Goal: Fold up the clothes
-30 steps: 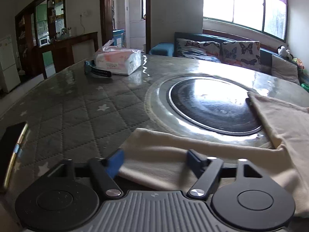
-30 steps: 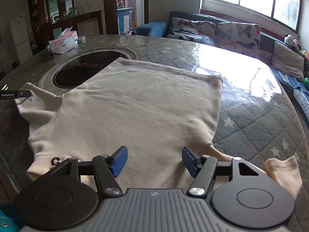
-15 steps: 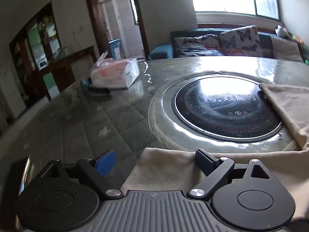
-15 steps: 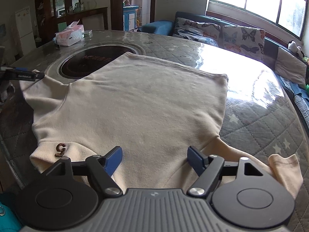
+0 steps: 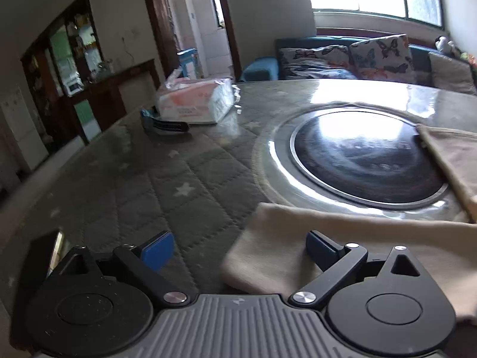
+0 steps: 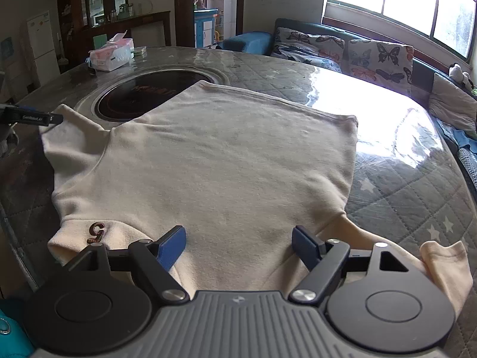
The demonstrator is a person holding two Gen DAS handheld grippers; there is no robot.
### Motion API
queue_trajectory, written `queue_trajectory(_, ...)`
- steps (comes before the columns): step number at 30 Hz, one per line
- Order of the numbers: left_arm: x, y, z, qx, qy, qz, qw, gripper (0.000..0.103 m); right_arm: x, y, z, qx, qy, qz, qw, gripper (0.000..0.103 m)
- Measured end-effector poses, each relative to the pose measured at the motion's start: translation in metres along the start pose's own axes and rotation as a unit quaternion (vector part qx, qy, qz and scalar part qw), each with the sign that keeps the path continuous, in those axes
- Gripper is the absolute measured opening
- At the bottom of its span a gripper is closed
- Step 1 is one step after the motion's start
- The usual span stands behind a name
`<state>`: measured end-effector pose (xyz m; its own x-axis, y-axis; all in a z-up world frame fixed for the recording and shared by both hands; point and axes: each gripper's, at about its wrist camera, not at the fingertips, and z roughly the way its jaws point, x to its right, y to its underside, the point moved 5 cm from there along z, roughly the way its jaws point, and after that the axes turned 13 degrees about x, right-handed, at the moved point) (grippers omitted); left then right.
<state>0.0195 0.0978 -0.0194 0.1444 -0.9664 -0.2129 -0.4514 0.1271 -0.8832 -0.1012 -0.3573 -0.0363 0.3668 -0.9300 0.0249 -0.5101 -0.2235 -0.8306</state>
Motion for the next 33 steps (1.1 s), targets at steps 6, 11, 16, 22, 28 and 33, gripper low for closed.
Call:
queue_trajectory(6,0.010,-0.010,0.021,0.029,-0.022,0.058,0.9977,0.098,0.000,0.001,0.001,0.003,0.002,0.004,1.000,0.082)
queue_trajectory(11,0.013,-0.016,0.028,0.026,-0.027,0.068,0.9970,0.098,-0.004,0.001,-0.002,0.007,0.004,-0.004,1.000,0.082)
queue_trajectory(16,0.012,-0.024,0.012,0.015,0.008,0.010,0.9998,0.103,0.005,-0.004,-0.021,0.028,0.019,0.010,0.999,0.082)
queue_trajectory(22,0.046,-0.032,-0.030,0.028,0.097,-0.034,0.9943,0.103,0.039,-0.003,-0.042,0.050,0.069,0.045,0.995,0.082)
queue_trajectory(28,0.103,-0.040,-0.063,0.039,0.193,-0.036,0.9798,0.103,0.086,0.011,-0.050,0.048,0.107,0.113,0.987,0.082)
queue_trajectory(33,0.159,-0.049,-0.075,0.041,0.266,-0.022,0.9628,0.103,0.109,0.028,-0.048,0.034,0.117,0.142,0.982,0.082)
